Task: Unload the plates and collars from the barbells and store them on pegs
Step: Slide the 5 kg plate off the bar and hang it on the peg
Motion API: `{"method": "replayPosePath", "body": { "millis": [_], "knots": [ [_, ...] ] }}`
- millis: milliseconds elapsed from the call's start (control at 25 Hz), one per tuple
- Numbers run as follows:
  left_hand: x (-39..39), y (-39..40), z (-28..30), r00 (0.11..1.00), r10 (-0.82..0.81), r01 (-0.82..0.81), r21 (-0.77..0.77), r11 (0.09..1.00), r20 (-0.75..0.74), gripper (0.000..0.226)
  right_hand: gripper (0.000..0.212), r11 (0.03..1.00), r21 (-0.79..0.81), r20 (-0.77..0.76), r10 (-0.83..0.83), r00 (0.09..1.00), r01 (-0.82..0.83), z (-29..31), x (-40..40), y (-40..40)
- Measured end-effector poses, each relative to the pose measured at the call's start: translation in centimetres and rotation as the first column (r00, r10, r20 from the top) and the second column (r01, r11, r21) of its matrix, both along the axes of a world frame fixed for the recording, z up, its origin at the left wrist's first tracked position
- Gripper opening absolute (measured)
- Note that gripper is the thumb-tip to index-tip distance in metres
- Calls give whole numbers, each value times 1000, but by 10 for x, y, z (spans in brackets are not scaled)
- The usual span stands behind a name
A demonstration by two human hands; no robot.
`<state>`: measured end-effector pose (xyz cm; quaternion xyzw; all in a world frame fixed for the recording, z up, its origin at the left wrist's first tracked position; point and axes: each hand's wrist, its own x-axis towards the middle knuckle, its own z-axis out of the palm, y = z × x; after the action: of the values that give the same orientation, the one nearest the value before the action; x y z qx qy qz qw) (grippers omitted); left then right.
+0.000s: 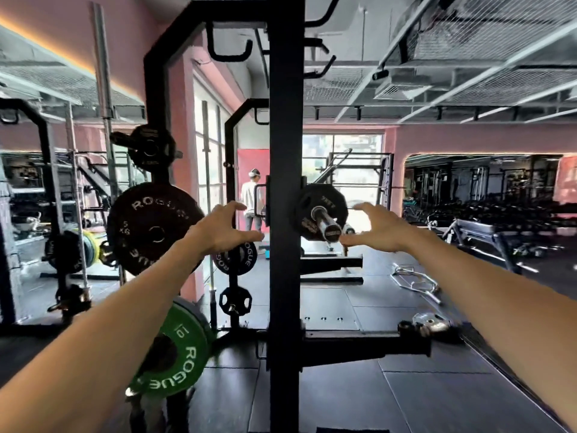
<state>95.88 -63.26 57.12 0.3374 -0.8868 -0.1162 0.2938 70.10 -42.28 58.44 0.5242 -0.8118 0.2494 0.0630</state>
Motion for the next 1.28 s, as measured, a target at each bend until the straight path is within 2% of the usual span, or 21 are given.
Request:
{"method": "replayPosePath", "body": {
  "millis": [200,440,640,840,1040,1160,1280],
  "knots": [
    [-59,8,-3,1000,12,-12,27,1000,13,100,94,1000,9,57,-30,998,29,-6,-67,13],
    [-127,-38,-13,1000,30,-30,36,999,-6,94,79,998,-25,47,-56,997,58,-9,-134,-34],
    [-201,-110,-16,998,42,-41,5,999,-51,80,76,997,-20,42,-72,997,73,-20,-195,-109],
    [-270,-190,-8,996,56,-56,4,998,-74,77,72,996,-9,100,-92,991,93,-30,-252,-192],
    [-330,-256,-8,995,51,-50,11,999,-84,74,90,995,-15,155,-97,983,101,-41,-302,-275],
    [-357,-276,-8,994,-1,-4,-46,999,-106,73,96,991,-36,161,-123,979,130,-49,-319,-309],
    [-381,-290,-6,994,31,-52,-203,978,-106,57,87,990,-49,154,-125,980,134,-59,-329,-337]
  ]
}}
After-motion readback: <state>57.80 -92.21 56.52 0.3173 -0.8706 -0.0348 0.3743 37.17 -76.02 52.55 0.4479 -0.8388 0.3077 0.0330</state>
